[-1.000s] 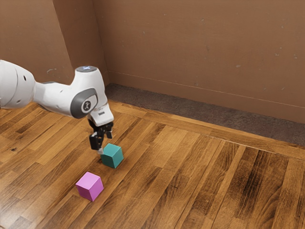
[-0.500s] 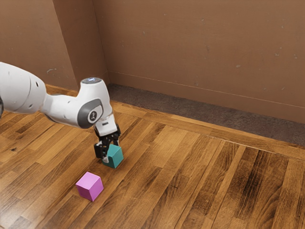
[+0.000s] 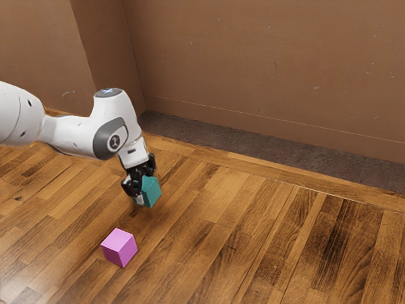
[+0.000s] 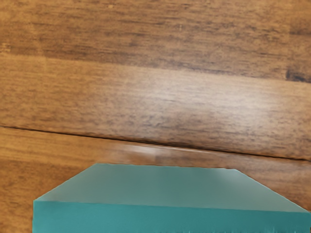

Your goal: Pick up the blue block with one arm, and put the blue block on the pink block with one arm

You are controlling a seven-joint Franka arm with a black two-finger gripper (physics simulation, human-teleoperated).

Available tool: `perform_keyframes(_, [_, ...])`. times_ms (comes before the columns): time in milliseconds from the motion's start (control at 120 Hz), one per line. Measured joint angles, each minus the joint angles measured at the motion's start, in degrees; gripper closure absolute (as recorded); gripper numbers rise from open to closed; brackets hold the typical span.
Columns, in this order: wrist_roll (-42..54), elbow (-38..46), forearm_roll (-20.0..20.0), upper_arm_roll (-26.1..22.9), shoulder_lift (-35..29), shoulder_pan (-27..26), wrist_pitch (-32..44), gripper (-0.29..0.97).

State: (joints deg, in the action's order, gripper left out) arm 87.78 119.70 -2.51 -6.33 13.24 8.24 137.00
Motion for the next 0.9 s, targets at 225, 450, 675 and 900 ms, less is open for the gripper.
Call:
perform_keyframes(225, [0.7,11.6,-1.2,0.2,-17.8,1.2,-5.4,0.36])
perform_keyframes(450, [1.2,18.2,-1.5,0.3,-22.7,0.7,-8.0,0.36])
perform_keyframes(675, [1.6,23.4,-1.8,0.5,-25.3,0.8,-8.6,0.36])
perform_keyframes(900, [1.9,24.0,-2.4,0.5,-21.6,0.7,-4.0,0.37])
